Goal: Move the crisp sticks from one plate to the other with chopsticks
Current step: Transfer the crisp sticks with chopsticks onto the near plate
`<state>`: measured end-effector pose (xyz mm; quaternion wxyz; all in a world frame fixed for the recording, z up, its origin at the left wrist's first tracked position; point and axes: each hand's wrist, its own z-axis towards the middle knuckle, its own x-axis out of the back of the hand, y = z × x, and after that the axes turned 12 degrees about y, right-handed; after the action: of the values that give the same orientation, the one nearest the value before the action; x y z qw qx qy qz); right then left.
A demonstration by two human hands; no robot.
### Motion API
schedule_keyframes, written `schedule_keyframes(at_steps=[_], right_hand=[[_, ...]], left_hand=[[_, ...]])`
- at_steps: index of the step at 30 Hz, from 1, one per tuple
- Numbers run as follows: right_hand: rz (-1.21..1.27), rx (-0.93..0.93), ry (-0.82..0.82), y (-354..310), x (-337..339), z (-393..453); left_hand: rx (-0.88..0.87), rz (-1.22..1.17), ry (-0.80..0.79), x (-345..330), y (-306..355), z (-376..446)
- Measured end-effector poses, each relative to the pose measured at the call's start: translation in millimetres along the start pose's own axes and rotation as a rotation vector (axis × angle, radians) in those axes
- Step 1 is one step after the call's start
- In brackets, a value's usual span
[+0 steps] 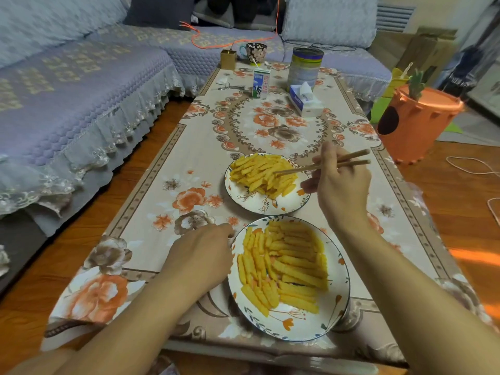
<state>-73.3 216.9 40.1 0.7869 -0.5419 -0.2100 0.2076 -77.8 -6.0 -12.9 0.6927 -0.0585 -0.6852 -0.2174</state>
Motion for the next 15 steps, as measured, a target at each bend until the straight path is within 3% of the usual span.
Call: schedule_keyframes(at_steps=[8, 11, 15], right_hand=[[0.186, -0.214, 0.093, -17, 43, 18], [0.211, -0.294, -0.077, -31, 58, 11], [0.052, -0.237, -0.315, -40, 56, -20]], left_hand=[[0.018, -0.016, -0.007, 3, 1, 1], [0.026, -0.037, -0.015, 2, -1, 2], [0.072, -0.098, -0.028, 2, -7, 6]])
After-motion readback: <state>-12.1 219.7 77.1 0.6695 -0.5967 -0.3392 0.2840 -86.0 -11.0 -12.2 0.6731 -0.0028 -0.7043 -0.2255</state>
